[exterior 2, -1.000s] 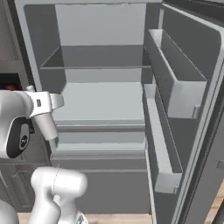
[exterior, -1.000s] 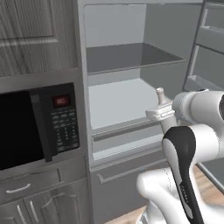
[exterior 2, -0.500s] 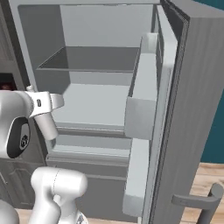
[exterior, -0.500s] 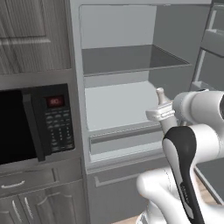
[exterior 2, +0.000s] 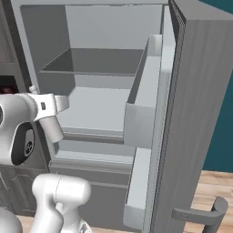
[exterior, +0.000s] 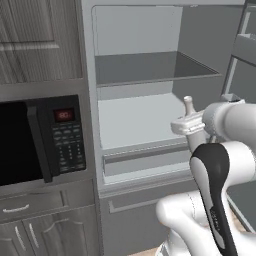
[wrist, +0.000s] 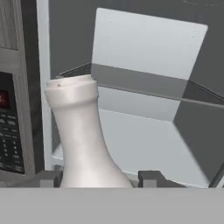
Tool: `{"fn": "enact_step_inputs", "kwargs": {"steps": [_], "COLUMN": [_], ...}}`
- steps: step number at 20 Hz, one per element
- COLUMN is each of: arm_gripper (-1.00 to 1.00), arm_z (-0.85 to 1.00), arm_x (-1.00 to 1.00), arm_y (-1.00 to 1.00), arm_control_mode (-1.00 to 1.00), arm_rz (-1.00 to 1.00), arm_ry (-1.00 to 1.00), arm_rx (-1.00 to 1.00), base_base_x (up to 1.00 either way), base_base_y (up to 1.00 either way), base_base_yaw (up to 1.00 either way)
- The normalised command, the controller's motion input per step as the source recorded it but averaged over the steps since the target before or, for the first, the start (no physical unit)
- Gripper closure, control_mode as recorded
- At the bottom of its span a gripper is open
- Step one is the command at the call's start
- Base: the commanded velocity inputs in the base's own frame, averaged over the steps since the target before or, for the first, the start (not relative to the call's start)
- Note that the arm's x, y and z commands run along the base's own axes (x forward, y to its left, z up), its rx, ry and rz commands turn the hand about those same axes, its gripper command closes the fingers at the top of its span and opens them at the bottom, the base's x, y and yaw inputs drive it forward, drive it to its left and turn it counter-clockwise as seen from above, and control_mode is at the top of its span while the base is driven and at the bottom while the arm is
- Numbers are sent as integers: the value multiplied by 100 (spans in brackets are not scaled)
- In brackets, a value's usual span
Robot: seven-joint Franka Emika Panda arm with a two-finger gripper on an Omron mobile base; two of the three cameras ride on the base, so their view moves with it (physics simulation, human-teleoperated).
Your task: Place the liquor and beer on the top shelf of the fridge to keep them out of children's reach, and place the broccoli on lower shelves for easy access.
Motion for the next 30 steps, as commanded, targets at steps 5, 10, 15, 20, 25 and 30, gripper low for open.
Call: {"fn": "enact_step_inputs", "kwargs": {"steps": [5,10,15,20,25,30], "arm_gripper": [100,100,100,100,100,100], "arm_z": [26,43,40,31,36,35], "arm_x": [4,8,7,20,26,22], "arm_y": [-1,0,-5,-26,-28,-5], "arm_control_mode": [-100,-100,-100,-100,-100,-100], "arm_rz": [-9,-15,-10,-2,0,0], "arm_ry": [-14,-12,-10,-4,0,0], "arm_rx": [0,0,5,26,31,8], "base_base_x": [0,0,0,0,0,0], "base_base_y": [0,0,0,0,0,0], "base_base_yaw": [0,0,0,0,0,0]}}
